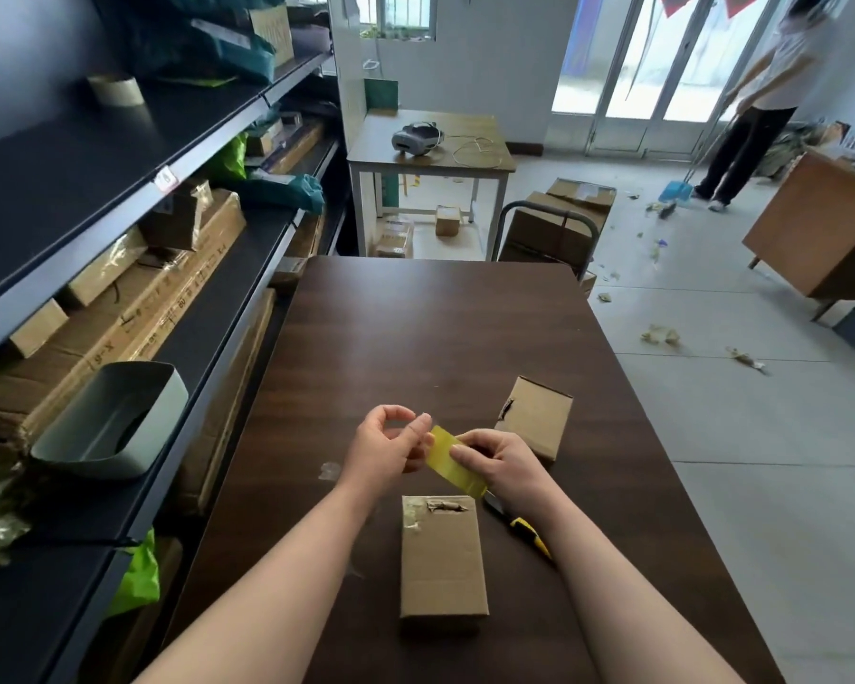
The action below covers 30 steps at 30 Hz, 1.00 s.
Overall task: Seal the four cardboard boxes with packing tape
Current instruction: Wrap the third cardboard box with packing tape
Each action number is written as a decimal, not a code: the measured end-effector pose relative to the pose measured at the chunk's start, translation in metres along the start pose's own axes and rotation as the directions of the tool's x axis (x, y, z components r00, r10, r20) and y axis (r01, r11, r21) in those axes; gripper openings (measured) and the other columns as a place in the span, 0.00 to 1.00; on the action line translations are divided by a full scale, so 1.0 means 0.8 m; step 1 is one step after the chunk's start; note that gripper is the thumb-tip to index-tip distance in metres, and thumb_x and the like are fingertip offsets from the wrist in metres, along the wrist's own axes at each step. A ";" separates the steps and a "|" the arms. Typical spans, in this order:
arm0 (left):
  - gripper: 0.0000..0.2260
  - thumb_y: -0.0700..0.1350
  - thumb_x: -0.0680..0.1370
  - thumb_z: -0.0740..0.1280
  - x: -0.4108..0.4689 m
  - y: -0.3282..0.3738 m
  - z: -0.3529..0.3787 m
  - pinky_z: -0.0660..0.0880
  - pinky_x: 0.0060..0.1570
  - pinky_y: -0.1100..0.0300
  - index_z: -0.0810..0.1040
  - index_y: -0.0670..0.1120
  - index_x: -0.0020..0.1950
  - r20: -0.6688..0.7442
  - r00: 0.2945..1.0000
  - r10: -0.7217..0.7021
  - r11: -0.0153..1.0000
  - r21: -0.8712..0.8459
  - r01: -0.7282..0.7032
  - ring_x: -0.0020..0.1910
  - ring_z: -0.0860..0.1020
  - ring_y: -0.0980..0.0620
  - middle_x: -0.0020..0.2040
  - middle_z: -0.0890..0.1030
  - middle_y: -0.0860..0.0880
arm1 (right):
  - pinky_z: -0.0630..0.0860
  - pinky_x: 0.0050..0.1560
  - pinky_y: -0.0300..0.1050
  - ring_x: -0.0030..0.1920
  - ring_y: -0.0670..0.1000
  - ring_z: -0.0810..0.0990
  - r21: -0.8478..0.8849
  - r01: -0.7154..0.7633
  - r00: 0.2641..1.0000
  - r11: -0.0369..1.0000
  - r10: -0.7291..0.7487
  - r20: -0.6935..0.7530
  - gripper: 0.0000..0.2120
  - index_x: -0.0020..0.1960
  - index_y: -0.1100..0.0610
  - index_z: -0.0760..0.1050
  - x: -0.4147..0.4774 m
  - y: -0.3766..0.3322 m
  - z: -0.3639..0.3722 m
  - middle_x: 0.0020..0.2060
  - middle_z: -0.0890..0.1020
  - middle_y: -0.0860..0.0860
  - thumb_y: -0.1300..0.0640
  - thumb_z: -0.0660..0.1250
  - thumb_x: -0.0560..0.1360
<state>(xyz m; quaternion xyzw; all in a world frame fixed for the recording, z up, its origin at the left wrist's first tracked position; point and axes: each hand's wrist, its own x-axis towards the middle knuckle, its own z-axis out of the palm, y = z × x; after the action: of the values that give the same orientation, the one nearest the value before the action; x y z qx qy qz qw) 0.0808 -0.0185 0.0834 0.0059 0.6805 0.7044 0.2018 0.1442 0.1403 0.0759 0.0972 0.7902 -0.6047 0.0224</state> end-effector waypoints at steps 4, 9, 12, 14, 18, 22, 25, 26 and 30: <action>0.16 0.52 0.74 0.72 -0.002 0.002 0.006 0.76 0.31 0.60 0.78 0.40 0.51 -0.031 0.997 -0.074 0.997 -0.011 0.073 0.31 0.77 0.51 0.36 0.80 0.45 | 0.67 0.30 0.29 0.29 0.37 0.72 -0.089 0.000 1.000 0.996 0.000 0.007 0.05 0.48 0.59 0.80 -0.004 -0.003 -0.009 0.33 0.77 0.45 0.57 0.67 0.78; 0.12 0.47 0.72 0.75 0.005 -0.005 0.017 0.76 0.32 0.60 0.79 0.39 0.46 -0.006 0.993 -0.116 0.981 0.154 0.116 0.32 0.77 0.52 0.37 0.80 0.44 | 0.70 0.34 0.30 0.32 0.38 0.74 -0.174 -0.002 1.000 0.985 0.004 0.015 0.07 0.51 0.59 0.81 -0.003 0.002 -0.017 0.36 0.79 0.46 0.56 0.69 0.77; 0.03 0.39 0.75 0.72 0.011 -0.014 0.021 0.77 0.31 0.60 0.79 0.40 0.45 -0.044 0.992 -0.115 0.981 0.156 0.120 0.31 0.78 0.52 0.37 0.80 0.44 | 0.71 0.36 0.35 0.35 0.42 0.74 -0.217 -0.028 0.999 0.976 0.032 0.015 0.08 0.47 0.57 0.81 -0.001 0.006 -0.024 0.36 0.79 0.47 0.52 0.69 0.77; 0.02 0.38 0.76 0.71 0.014 -0.017 0.022 0.76 0.29 0.62 0.79 0.40 0.44 -0.065 0.992 -0.110 0.988 0.100 0.116 0.29 0.78 0.53 0.35 0.81 0.43 | 0.69 0.36 0.40 0.34 0.44 0.71 -0.270 -0.055 0.998 0.961 0.060 0.010 0.13 0.43 0.57 0.79 0.001 0.011 -0.032 0.33 0.76 0.48 0.48 0.68 0.77; 0.03 0.34 0.76 0.69 0.022 -0.023 0.022 0.73 0.24 0.66 0.78 0.39 0.42 -0.171 0.984 -0.058 0.998 -0.039 0.052 0.24 0.76 0.57 0.32 0.80 0.44 | 0.65 0.34 0.43 0.30 0.45 0.67 -0.211 -0.091 0.996 0.973 0.094 0.005 0.20 0.34 0.57 0.74 0.002 0.018 -0.050 0.29 0.69 0.47 0.43 0.67 0.76; 0.03 0.36 0.76 0.70 0.019 -0.054 0.027 0.73 0.26 0.65 0.80 0.40 0.42 -0.258 0.962 -0.095 0.995 -0.054 0.083 0.28 0.76 0.54 0.31 0.81 0.46 | 0.68 0.32 0.40 0.32 0.45 0.71 -0.172 -0.142 0.990 0.975 0.142 -0.017 0.19 0.38 0.61 0.78 0.005 0.029 -0.072 0.31 0.74 0.49 0.44 0.71 0.74; 0.02 0.38 0.76 0.70 0.017 -0.081 0.018 0.75 0.29 0.63 0.81 0.40 0.43 -0.339 0.932 -0.131 0.991 -0.030 0.129 0.30 0.76 0.53 0.33 0.81 0.45 | 0.73 0.37 0.43 0.36 0.48 0.76 -0.305 -0.188 0.982 0.934 0.177 -0.065 0.18 0.40 0.59 0.80 0.006 0.055 -0.088 0.35 0.80 0.52 0.43 0.75 0.69; 0.03 0.38 0.76 0.70 0.016 -0.088 0.014 0.75 0.30 0.63 0.81 0.40 0.43 -0.358 0.923 -0.142 0.989 -0.012 0.148 0.30 0.76 0.53 0.34 0.81 0.45 | 0.74 0.38 0.44 0.38 0.48 0.78 -0.311 -0.209 0.978 0.927 0.201 -0.059 0.17 0.40 0.57 0.80 0.006 0.063 -0.089 0.37 0.81 0.53 0.42 0.75 0.69; 0.05 0.43 0.76 0.70 0.012 -0.115 0.001 0.75 0.40 0.58 0.81 0.43 0.41 -0.411 0.903 -0.126 0.933 0.260 0.248 0.38 0.79 0.49 0.37 0.83 0.48 | 0.75 0.42 0.43 0.41 0.47 0.78 -0.349 -0.253 0.965 0.902 0.262 -0.020 0.12 0.41 0.53 0.80 0.008 0.095 -0.077 0.38 0.81 0.49 0.43 0.70 0.73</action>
<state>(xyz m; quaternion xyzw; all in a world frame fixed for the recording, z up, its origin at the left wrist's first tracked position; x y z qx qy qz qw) 0.0976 -0.0152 -0.0075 -0.1683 0.8050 0.5544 0.1274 0.1567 0.2192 0.0188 0.1868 0.8645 -0.4482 0.1299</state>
